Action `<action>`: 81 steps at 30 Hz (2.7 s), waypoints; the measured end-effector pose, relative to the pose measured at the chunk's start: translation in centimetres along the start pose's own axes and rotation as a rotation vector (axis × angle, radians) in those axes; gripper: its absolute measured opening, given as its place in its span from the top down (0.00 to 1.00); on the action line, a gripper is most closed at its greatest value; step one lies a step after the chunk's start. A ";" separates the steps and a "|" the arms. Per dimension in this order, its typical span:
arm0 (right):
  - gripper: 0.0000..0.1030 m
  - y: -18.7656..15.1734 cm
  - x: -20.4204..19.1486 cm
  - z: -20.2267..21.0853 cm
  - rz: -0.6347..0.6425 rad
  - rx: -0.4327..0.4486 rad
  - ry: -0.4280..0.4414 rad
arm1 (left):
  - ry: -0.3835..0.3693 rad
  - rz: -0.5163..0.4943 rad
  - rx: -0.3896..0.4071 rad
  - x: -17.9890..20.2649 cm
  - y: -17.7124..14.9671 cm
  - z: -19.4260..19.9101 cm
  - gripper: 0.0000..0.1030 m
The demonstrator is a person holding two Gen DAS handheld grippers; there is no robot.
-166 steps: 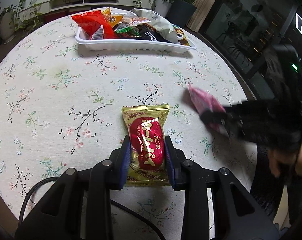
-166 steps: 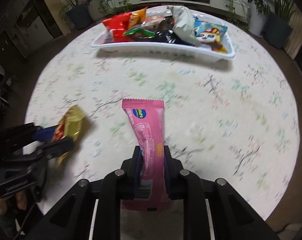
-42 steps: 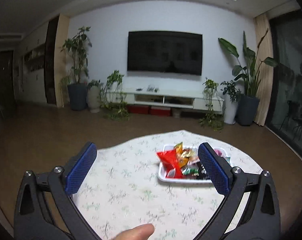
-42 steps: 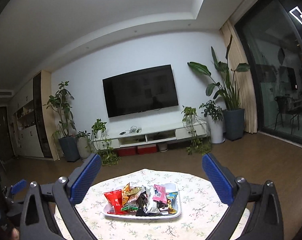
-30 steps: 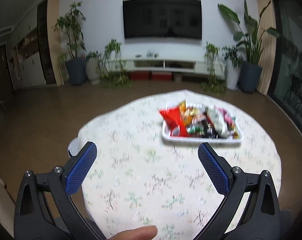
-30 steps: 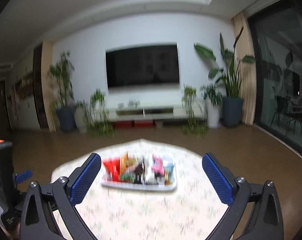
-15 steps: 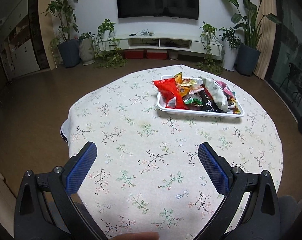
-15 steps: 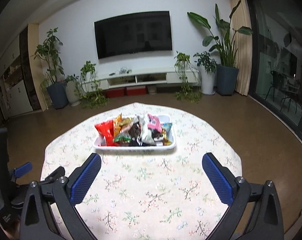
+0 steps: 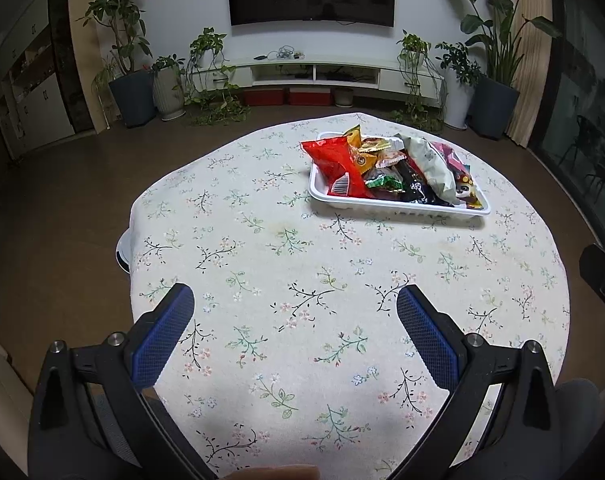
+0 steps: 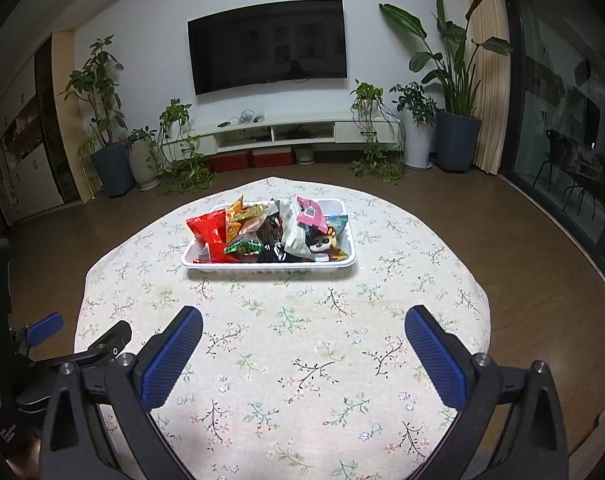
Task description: Organize snacks
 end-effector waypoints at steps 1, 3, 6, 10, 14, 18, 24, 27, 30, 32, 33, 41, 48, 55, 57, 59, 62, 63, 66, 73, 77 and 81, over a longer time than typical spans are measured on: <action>0.00 0.0 0.0 -0.1 0.000 -0.003 0.000 | -0.003 -0.003 -0.002 0.1 0.0 -0.1 0.00; 0.00 -0.1 -0.1 -0.2 0.000 -0.008 0.000 | -0.004 -0.005 -0.004 0.2 -0.1 -0.1 0.00; 0.00 -0.2 0.0 -0.3 0.002 -0.011 -0.002 | -0.012 -0.006 -0.009 0.3 -0.3 -0.2 0.00; 0.00 -0.3 0.0 -0.3 0.001 -0.015 -0.003 | -0.015 -0.010 -0.012 0.5 -0.3 -0.3 0.00; 0.00 -0.3 0.0 -0.4 0.002 -0.017 -0.003 | -0.017 -0.010 -0.013 0.5 -0.4 -0.3 0.00; 0.00 -0.6 0.0 -0.6 0.002 -0.022 -0.004 | -0.017 -0.010 -0.017 0.6 -0.5 -0.4 0.00; 0.00 -1.1 0.1 -0.9 0.001 -0.030 -0.007 | -0.021 -0.011 -0.019 0.5 -0.6 -0.4 0.00; 0.00 -1.2 0.1 -0.9 0.000 -0.032 -0.008 | -0.023 -0.011 -0.020 0.6 -0.6 -0.5 0.00; 0.00 -1.1 0.1 -1.0 0.000 -0.034 -0.008 | -0.026 -0.010 -0.026 0.6 -0.7 -0.6 0.00; 0.00 -1.1 0.1 -1.0 0.001 -0.034 -0.007 | -0.025 -0.010 -0.026 0.6 -0.7 -0.6 0.00; 0.00 -1.1 0.1 -1.0 0.001 -0.034 -0.008 | -0.024 -0.009 -0.028 0.5 -0.7 -0.7 0.00; 0.00 -1.3 0.2 -1.1 0.000 -0.038 -0.008 | -0.025 -0.007 -0.035 0.5 -0.8 -0.8 0.00; 0.00 -1.4 0.3 -1.1 0.001 -0.042 -0.008 | -0.027 -0.012 -0.035 0.6 -0.8 -0.8 0.00; 0.00 -1.5 0.3 -1.1 0.001 -0.044 -0.008 | -0.027 -0.012 -0.035 0.6 -0.8 -0.8 0.00; 0.00 -1.5 0.3 -1.2 0.002 -0.045 -0.008 | -0.027 -0.013 -0.035 0.6 -0.8 -0.8 0.00; 0.00 -1.6 0.4 -1.1 0.002 -0.046 -0.008 | -0.028 -0.012 -0.036 0.7 -0.8 -0.8 0.00; 0.00 -1.5 0.3 -1.1 0.002 -0.044 -0.008 | -0.028 -0.013 -0.035 0.7 -0.8 -0.8 0.00; 0.00 -1.5 0.3 -1.1 0.002 -0.044 -0.008 | -0.028 -0.015 -0.034 0.7 -0.8 -0.8 0.00; 0.00 -1.4 0.3 -1.1 0.001 -0.045 -0.008 | -0.028 -0.019 -0.029 0.8 -0.8 -0.7 0.00; 0.00 -1.7 0.3 -1.0 0.002 -0.047 -0.007 | -0.037 -0.035 -0.031 1.0 -0.8 -0.7 0.00; 0.00 -1.6 0.3 -1.0 0.002 -0.047 -0.007 | -0.037 -0.037 -0.034 1.0 -0.8 -0.9 0.00; 0.00 -1.5 0.3 -1.0 0.002 -0.048 -0.007 | -0.041 -0.034 -0.039 1.0 -0.8 -0.9 0.00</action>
Point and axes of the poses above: each gripper's, at about its wrist camera, not at the fingertips, and z roughly against the way its jaws point, x to its right, y to its top, the point moved 6 cm from there along -z, roughly the way its jaws point, and after that the axes turned 2 degrees about y, right-handed, at the moved point
